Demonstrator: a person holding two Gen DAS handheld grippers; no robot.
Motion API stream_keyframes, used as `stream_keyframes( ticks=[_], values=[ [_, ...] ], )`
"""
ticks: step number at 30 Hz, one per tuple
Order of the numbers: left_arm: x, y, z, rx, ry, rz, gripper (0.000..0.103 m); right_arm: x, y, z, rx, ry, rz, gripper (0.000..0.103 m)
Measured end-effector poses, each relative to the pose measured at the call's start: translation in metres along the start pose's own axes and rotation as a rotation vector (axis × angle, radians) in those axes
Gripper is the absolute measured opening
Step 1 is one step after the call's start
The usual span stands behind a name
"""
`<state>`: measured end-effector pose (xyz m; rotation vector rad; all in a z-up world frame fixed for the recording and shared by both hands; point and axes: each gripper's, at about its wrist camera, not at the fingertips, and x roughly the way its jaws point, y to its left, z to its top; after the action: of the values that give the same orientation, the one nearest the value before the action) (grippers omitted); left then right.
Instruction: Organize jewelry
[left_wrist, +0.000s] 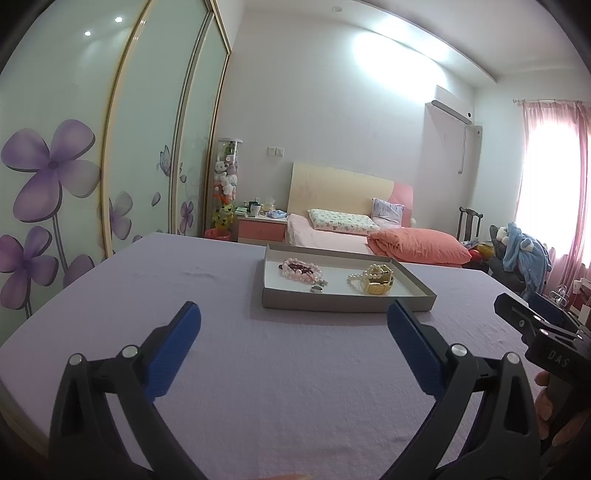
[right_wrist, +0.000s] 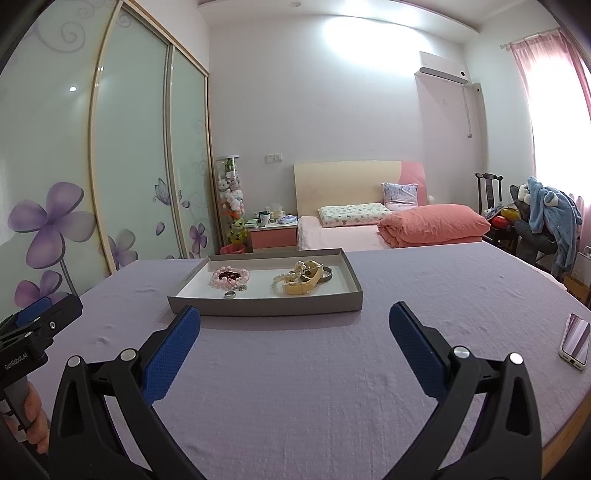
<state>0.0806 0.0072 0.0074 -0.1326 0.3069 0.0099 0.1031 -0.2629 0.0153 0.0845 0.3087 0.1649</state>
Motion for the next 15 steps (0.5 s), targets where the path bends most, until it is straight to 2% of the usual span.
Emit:
stream_keyframes(
  ticks=[15],
  values=[
    [0.0023,-0.0064,-0.0021,0.008,0.004,0.002,0.099,-0.0024,-0.0033,-0.0005,0.010,0.006,0.008,0.101]
  ],
)
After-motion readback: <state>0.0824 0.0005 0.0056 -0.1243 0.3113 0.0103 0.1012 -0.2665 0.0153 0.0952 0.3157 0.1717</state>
